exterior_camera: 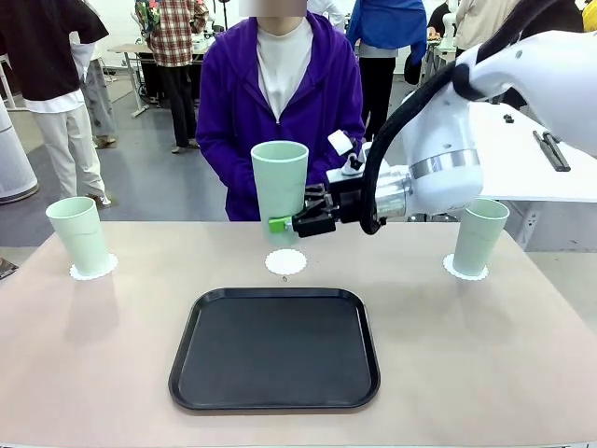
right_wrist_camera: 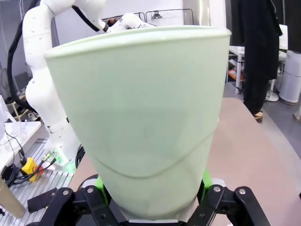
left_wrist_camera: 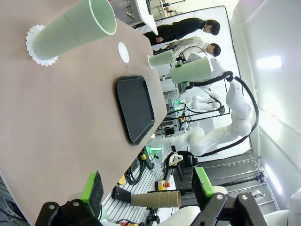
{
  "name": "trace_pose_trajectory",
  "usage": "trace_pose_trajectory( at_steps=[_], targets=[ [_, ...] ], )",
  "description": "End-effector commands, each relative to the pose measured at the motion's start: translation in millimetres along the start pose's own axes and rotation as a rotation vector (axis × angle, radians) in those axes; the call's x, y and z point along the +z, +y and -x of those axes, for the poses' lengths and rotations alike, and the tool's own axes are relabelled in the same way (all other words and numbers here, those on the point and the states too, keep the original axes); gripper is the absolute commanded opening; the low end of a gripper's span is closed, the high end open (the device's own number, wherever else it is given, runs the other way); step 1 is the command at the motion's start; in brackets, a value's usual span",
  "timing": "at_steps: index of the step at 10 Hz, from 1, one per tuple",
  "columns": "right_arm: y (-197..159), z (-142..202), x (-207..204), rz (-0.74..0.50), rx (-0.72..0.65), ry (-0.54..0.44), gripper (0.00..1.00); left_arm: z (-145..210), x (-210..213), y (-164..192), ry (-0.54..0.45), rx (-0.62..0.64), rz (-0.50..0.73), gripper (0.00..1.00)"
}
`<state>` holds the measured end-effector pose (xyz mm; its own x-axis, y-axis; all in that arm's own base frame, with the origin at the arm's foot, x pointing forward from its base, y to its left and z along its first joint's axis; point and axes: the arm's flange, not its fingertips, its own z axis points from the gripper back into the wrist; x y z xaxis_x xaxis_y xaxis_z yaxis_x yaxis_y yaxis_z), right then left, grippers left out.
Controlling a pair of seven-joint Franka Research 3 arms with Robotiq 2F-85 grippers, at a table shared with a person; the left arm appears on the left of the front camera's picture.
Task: Place coasters on the table and set cups on them.
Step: Take one Reusable plastic cup from the Flat Tray and place it on a coaster set by the human.
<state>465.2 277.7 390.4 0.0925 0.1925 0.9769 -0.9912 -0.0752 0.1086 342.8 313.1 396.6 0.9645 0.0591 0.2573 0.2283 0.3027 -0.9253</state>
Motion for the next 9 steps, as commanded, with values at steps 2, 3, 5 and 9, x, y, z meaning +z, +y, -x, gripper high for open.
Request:
trace_pose_trajectory(
  at_steps=[2,3,5,9],
  targets=[
    [0.0,0.0,0.0,0.000,0.000,0.000,0.26,0.4,1.0,-1.0,-0.003,-0.002,-0.003,1.00],
    [0.0,0.0,0.0,0.000,0.000,0.000,0.26,0.4,1.0,-1.0,-0.003,-0.002,-0.003,1.00],
    [0.9,-3.8,1.5,0.001,-0.007,0.014,0.81,0.4,1.0,-1.0,-0.003,-0.002,-0.003,1.00],
    [-94.3,35.6,8.1,0.071,-0.015,0.030,0.81,0.4,1.0,-1.0,-0.003,-0.002,-0.003,1.00]
  ],
)
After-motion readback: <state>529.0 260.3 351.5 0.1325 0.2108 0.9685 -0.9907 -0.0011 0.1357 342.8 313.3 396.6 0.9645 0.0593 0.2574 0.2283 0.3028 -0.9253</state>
